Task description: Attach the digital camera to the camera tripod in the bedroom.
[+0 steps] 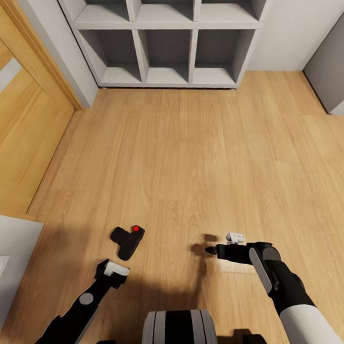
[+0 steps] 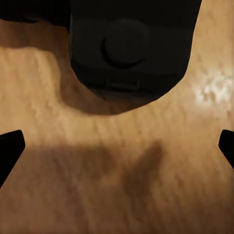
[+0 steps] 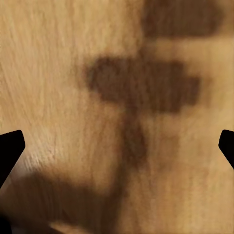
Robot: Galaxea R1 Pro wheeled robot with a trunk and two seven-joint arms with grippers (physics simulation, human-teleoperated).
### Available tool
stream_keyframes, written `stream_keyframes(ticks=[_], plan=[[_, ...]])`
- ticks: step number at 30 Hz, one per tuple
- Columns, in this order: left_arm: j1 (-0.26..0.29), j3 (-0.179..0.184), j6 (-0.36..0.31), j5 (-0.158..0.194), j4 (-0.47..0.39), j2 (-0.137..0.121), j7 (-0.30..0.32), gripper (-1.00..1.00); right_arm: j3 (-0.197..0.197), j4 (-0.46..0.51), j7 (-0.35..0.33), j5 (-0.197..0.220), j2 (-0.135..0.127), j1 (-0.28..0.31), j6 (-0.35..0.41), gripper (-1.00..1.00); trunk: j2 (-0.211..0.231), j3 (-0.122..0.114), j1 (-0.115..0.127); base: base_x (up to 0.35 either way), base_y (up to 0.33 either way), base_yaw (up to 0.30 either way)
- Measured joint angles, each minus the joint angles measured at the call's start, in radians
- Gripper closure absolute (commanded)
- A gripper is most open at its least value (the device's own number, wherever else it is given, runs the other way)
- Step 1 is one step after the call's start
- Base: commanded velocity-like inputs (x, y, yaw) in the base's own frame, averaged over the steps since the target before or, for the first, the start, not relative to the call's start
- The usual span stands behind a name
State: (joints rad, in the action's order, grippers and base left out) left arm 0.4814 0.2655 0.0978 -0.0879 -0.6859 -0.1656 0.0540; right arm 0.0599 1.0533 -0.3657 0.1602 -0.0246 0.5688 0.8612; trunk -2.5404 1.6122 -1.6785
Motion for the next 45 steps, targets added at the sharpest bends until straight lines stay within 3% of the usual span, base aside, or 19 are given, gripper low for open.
stream_keyframes(ticks=[10,45], plan=[[0.0,-0.001,0.0,0.002,0.011,0.012,-0.001,-1.0,0.0,0.0,0.0,0.0,0.0,0.0,0.0,-1.0,0.0,0.0,0.0,0.077,0.0,0.0],[0.0,-0.002,0.0,0.001,0.02,0.021,-0.003,-1.0,0.0,0.0,0.0,0.0,0.0,0.0,0.0,-1.0,0.0,0.0,0.0,0.044,0.0,0.0]])
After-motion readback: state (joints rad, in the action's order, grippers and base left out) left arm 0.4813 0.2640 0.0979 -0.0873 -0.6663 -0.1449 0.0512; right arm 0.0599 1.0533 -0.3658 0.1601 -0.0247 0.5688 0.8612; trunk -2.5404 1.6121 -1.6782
